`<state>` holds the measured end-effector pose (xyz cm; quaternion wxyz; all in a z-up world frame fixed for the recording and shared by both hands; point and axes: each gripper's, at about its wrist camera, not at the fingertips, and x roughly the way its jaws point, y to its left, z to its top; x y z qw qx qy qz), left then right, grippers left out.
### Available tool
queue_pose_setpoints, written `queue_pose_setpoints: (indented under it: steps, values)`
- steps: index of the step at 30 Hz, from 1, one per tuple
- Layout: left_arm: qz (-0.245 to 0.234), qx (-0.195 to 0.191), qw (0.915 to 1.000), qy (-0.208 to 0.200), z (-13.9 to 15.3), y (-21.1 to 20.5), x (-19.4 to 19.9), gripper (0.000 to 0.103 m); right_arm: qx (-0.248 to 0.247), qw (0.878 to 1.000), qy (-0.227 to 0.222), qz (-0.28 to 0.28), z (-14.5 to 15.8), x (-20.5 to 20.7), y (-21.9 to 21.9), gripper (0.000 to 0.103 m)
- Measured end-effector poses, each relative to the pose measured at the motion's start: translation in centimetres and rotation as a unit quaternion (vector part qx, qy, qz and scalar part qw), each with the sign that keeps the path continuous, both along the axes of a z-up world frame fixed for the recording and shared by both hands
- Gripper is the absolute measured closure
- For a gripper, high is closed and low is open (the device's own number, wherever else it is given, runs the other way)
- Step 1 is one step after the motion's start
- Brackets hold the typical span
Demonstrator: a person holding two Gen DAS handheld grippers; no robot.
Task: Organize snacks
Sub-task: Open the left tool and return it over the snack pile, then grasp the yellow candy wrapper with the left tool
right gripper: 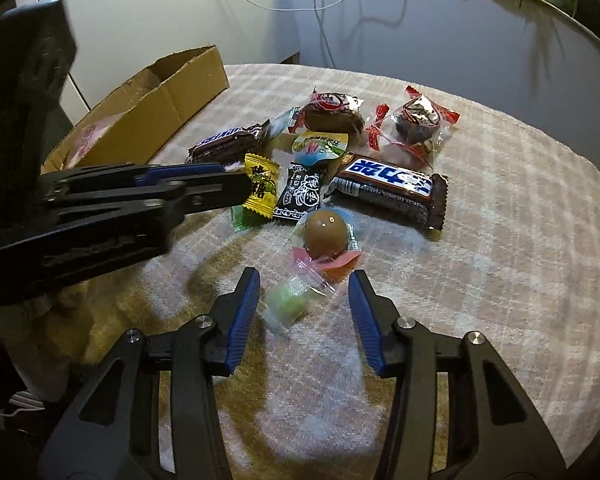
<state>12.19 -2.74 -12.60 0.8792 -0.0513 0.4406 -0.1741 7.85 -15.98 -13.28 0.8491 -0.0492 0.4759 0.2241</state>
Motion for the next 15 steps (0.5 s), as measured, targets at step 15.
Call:
queue_pose_setpoints:
  steps: [15]
  values:
    - [-0.016,0.065,0.9976,-0.016,-1.1,-2.4,1.3,0.081,-0.024,1.000,-0.017,0.003,-0.1,0.2,0.1,0.073]
